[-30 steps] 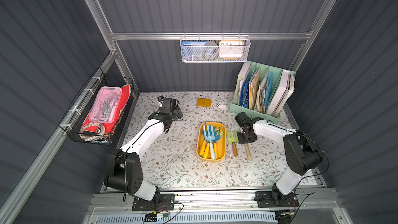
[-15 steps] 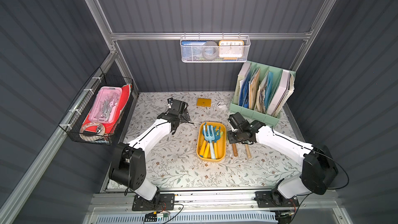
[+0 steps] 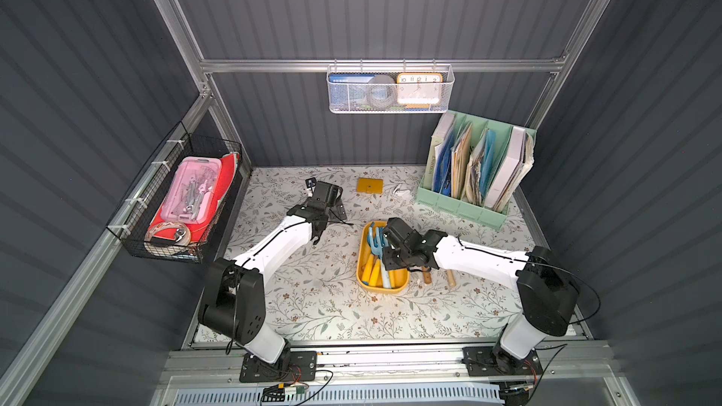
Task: Take the hand rake out of the storage box
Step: Pick up the rake from the storage box.
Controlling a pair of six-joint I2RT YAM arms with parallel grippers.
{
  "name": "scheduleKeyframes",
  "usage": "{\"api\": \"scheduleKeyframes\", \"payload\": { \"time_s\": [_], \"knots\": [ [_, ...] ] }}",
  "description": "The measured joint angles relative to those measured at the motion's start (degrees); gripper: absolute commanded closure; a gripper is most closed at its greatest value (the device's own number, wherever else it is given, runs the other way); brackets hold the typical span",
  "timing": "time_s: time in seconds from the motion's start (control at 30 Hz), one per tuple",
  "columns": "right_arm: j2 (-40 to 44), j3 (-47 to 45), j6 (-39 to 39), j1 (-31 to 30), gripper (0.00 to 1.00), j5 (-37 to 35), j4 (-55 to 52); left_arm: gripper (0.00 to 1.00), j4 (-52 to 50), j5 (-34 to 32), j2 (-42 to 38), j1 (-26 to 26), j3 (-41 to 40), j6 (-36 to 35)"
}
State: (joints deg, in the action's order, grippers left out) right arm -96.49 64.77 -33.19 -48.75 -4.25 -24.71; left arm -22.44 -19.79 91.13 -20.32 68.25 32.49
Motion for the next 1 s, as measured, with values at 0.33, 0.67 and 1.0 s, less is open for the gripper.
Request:
{"api": "scheduleKeyframes", "payload": {
  "time_s": [0.33, 0.67, 1.0],
  "knots": [
    [-2.2, 0.0, -3.5, -1.0, 0.57, 0.5, 3.3, 0.0, 0.0, 0.0, 0.0, 0.0, 0.0, 0.4],
    [-3.7, -0.1, -5.4, -1.1, 0.62, 1.5, 4.6, 0.0, 0.0, -0.2, 0.0, 0.0, 0.0, 0.4],
    [-5.4, -1.0, -6.3, -1.1, 0.72, 1.6, 5.2, 0.0, 0.0, -0.6, 0.0, 0.0, 0.0, 0.4]
  ]
}}
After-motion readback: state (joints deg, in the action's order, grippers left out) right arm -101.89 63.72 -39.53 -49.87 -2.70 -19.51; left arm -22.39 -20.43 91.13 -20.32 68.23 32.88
